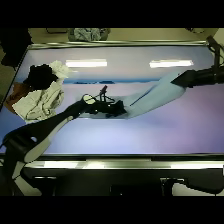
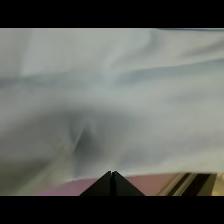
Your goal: Fold the shirts.
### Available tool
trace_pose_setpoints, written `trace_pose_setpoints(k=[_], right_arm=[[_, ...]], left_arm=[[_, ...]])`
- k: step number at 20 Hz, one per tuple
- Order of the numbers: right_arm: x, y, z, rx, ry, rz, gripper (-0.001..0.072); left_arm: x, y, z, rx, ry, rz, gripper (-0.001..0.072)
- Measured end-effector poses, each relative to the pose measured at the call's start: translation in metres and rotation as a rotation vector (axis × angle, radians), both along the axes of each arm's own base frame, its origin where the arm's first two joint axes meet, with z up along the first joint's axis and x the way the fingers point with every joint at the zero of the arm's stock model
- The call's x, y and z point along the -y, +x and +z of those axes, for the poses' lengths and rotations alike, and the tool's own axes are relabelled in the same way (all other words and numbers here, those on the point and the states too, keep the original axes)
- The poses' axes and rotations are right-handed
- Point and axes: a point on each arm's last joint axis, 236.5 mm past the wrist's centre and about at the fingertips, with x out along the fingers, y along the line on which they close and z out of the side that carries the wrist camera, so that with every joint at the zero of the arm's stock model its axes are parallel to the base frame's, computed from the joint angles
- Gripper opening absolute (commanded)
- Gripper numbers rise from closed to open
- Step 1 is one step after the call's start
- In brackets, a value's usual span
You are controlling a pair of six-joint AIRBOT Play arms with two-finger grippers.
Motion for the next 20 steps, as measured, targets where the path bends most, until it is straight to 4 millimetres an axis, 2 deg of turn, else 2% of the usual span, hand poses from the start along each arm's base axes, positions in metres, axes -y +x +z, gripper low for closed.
trace_pose_setpoints(k=[4, 7, 9, 11, 13, 15, 17, 20], right_arm=[[-0.008, -0.024, 0.036, 0.069, -0.036, 0.008, 0.0042], [-0.008, -0.026, 0.052, 0.121, -0.049, -0.015, 0.0042], [-0.01, -0.023, 0.053, 0.13, -0.046, -0.019, 0.0042], [-0.02, -0.018, 0.049, 0.129, -0.039, 0.003, 0.0042], [-0.044, -0.012, 0.044, 0.131, -0.024, 0.052, 0.0042], [-0.075, -0.002, 0.035, 0.135, -0.009, 0.104, 0.0043], [-0.115, 0.008, 0.03, 0.148, 0.036, 0.156, 0.0043], [-0.182, 0.017, 0.016, 0.144, 0.12, 0.232, 0.0043]], left_arm=[[0.049, -0.006, -0.009, -0.057, -0.084, -0.001, 0.0028], [0.076, -0.016, -0.013, -0.101, -0.133, -0.011, 0.0027], [0.079, -0.018, -0.008, -0.083, -0.147, -0.036, 0.0026], [0.068, -0.011, 0.004, -0.013, -0.119, -0.071, 0.0026], [0.045, -0.004, 0.029, 0.087, -0.056, -0.123, 0.0026], [0.004, 0.014, 0.062, 0.221, 0.049, -0.143, 0.0027], [-0.051, 0.035, 0.101, 0.352, 0.173, -0.128, 0.0027], [-0.152, 0.065, 0.167, 0.513, 0.344, -0.019, 0.0028]])
